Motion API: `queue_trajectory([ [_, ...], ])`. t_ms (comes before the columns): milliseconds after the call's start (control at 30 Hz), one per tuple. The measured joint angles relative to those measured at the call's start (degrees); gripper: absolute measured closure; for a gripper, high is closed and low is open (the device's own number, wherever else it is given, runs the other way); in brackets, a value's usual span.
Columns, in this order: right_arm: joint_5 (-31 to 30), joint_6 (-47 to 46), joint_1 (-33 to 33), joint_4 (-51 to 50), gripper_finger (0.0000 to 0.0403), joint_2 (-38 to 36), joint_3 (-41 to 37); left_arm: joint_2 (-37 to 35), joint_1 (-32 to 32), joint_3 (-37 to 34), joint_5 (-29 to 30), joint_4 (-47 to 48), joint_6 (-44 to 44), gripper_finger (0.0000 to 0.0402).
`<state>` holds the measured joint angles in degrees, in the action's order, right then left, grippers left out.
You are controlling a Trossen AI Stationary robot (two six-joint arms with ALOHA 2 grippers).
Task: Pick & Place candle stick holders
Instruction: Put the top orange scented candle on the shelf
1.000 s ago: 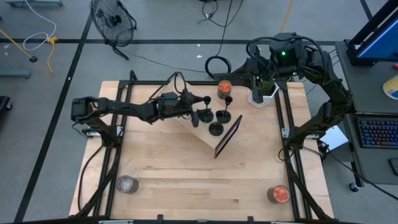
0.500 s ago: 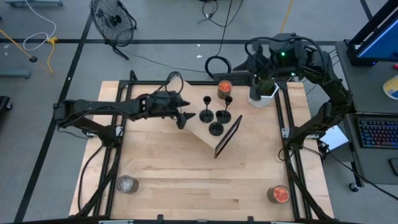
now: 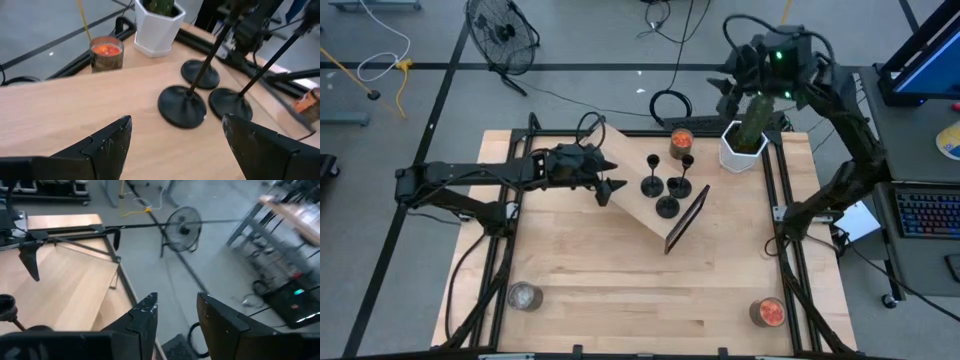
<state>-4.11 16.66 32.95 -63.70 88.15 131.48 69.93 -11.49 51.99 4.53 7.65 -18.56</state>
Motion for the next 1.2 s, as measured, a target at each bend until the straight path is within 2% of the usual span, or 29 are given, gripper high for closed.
queue_trajectory([
  [267,10.4,0.1,8.2,2.3,0.0274,8.0,-0.1,0.1,-0.1,0.0,-0.1,0.5,-1.8,0.0080],
  [500,21.7,0.5,15.0,5.9,0.0274,14.9,-0.1,0.1,0.0,0.0,-3.6,1.8,-4.8,0.0080],
  [667,27.1,1.6,19.1,4.0,0.0274,18.1,-0.1,0.1,0.0,0.0,-4.1,3.8,-6.3,0.0080],
  [833,27.3,4.3,19.6,-1.0,0.0274,21.1,-0.1,0.1,-0.1,0.0,-4.1,3.7,-6.0,0.0080],
  [1000,18.5,7.2,16.9,-3.8,0.0274,22.7,-0.1,0.1,-0.1,0.0,-4.0,3.7,-6.0,0.0080],
  [1200,16.2,5.8,14.4,-5.0,0.0274,22.6,-0.1,0.1,-0.1,0.0,-4.0,3.7,-6.0,0.0080],
])
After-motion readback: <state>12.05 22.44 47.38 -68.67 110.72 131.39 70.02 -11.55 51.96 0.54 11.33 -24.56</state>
